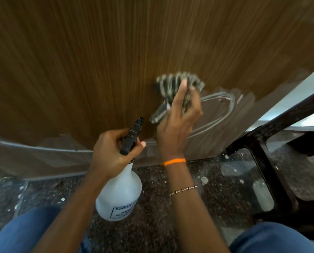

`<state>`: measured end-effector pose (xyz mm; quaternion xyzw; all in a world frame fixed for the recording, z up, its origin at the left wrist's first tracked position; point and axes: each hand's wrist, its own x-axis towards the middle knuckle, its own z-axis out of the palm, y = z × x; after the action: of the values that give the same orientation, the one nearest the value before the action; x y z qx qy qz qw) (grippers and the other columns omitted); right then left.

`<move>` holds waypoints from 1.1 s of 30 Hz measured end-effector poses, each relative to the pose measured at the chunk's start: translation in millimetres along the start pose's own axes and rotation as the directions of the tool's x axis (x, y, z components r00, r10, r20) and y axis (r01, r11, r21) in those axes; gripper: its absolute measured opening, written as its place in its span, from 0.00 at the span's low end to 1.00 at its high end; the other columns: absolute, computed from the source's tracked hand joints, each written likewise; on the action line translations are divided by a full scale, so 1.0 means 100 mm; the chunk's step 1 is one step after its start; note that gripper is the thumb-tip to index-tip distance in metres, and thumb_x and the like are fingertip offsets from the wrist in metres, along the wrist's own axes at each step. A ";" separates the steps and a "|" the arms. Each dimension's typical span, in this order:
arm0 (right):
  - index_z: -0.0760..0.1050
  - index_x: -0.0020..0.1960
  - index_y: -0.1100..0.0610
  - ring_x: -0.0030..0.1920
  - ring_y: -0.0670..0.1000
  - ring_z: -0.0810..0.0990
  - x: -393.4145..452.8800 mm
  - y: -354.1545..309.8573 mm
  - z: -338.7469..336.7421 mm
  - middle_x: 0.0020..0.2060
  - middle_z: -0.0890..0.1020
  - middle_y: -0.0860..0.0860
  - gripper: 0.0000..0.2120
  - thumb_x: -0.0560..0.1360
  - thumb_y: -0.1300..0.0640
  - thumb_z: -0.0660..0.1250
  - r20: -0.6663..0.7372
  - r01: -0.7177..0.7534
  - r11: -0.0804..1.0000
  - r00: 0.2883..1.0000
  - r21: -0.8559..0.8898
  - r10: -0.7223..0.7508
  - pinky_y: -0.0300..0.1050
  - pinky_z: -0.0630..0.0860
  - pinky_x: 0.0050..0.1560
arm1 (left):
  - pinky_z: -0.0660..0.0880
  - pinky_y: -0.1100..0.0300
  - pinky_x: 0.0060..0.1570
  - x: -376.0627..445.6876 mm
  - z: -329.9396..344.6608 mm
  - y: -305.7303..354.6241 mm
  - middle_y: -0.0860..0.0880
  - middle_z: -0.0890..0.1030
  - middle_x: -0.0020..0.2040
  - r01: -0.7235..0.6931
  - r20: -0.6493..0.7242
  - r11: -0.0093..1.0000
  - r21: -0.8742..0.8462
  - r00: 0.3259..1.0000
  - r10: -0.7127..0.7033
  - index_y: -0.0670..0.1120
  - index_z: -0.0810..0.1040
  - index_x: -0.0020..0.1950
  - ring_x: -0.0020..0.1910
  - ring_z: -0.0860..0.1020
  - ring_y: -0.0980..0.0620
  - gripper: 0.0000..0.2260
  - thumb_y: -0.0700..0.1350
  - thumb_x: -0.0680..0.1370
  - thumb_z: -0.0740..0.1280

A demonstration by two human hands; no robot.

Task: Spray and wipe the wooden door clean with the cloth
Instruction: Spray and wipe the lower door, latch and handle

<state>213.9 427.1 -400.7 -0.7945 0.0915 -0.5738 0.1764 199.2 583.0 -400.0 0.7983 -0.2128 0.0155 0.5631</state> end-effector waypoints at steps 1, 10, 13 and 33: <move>0.60 0.73 0.60 0.64 0.57 0.67 0.20 -0.06 -0.02 0.66 0.62 0.55 0.28 0.76 0.69 0.65 -0.039 0.014 0.999 0.999 0.029 -0.013 0.42 0.68 0.65 | 0.73 0.44 0.31 0.02 0.01 0.03 0.53 0.76 0.27 -0.008 0.009 1.000 0.009 1.000 0.008 0.53 0.78 0.37 0.27 0.74 0.49 0.11 0.60 0.67 0.68; 0.63 0.73 0.60 0.64 0.59 0.66 -0.39 0.57 0.08 0.65 0.67 0.67 0.23 0.79 0.63 0.60 -0.024 -0.382 0.924 0.924 0.015 0.382 0.31 0.55 0.70 | 0.74 0.42 0.33 0.22 0.26 0.33 0.45 0.78 0.30 -0.110 0.131 0.994 -0.027 0.985 0.113 0.43 0.79 0.38 0.31 0.77 0.41 0.16 0.57 0.69 0.68; 0.59 0.74 0.65 0.60 0.60 0.69 -0.79 0.78 0.14 0.64 0.64 0.69 0.24 0.80 0.64 0.58 0.060 -0.700 0.699 0.711 0.144 0.700 0.40 0.64 0.66 | 0.74 0.42 0.32 0.32 0.33 0.43 0.48 0.78 0.31 -0.133 0.176 0.991 0.018 0.976 0.128 0.45 0.79 0.38 0.31 0.77 0.42 0.15 0.58 0.69 0.69; 0.69 0.71 0.51 0.65 0.48 0.72 0.12 0.63 -0.20 0.64 0.72 0.55 0.22 0.79 0.62 0.63 -0.093 -0.485 0.844 0.852 0.229 0.515 0.39 0.71 0.60 | 0.72 0.46 0.30 0.65 0.70 0.89 0.46 0.76 0.29 -0.257 0.202 0.927 0.274 0.958 0.206 0.46 0.75 0.35 0.30 0.75 0.43 0.21 0.65 0.67 0.63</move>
<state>202.4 361.1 -409.2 -0.6759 0.2513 -0.5722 0.3906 211.0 473.8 -329.1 0.8414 -0.3482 0.0457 0.4108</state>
